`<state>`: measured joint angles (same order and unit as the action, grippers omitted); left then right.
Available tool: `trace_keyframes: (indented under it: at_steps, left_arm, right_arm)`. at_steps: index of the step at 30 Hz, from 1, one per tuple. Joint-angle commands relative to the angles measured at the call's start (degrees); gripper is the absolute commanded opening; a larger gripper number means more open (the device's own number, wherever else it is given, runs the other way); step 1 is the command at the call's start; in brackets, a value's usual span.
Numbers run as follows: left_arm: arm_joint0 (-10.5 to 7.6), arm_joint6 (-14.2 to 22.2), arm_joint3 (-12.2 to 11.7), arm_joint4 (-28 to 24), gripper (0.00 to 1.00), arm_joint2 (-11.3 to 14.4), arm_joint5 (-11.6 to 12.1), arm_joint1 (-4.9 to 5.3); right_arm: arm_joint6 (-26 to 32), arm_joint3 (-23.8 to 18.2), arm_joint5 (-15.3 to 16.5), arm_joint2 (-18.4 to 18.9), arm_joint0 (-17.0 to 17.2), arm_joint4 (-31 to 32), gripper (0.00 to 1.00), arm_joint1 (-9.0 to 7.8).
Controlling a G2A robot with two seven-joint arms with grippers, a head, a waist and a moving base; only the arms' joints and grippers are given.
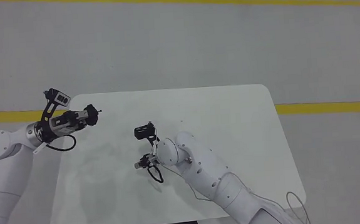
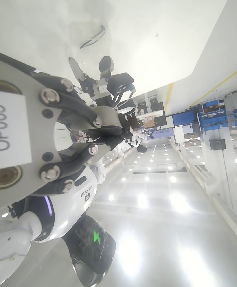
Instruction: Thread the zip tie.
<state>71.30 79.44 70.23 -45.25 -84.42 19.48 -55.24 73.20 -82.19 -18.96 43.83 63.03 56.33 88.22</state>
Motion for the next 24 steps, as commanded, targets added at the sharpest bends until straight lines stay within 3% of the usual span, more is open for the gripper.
trace_keyframes:
  at_steps: [1, 2, 5, 15, 24]
  left_arm:
    - [0.00, 0.0, 0.0, 0.0, 0.00, 0.0, 0.0, 0.00]
    - [0.00, 0.0, 0.0, 0.0, 0.00, 0.0, 0.0, 0.00]
    - [0.00, 0.0, 0.0, 0.0, 0.00, 0.0, 0.0, 0.00]
    - [0.00, 0.0, 0.0, 0.0, 0.00, 0.0, 0.0, 0.00]
    - [0.00, 0.0, 0.0, 0.0, 0.00, 0.0, 0.0, 0.00]
  right_arm:
    - [0.2, -0.4, -0.1, -0.1, 0.1, 0.5, 0.57, -0.09]
    - [0.3, -0.6, -0.2, -0.1, 0.2, 0.7, 0.42, -0.12]
    - [0.3, -0.8, -0.4, -0.2, 0.4, 1.1, 0.30, -0.18]
    - [-0.6, 1.3, -0.5, -0.1, 0.9, 4.5, 0.11, 0.62]
    - [-0.2, 3.3, -0.5, 0.6, 1.7, 9.1, 0.05, 2.71]
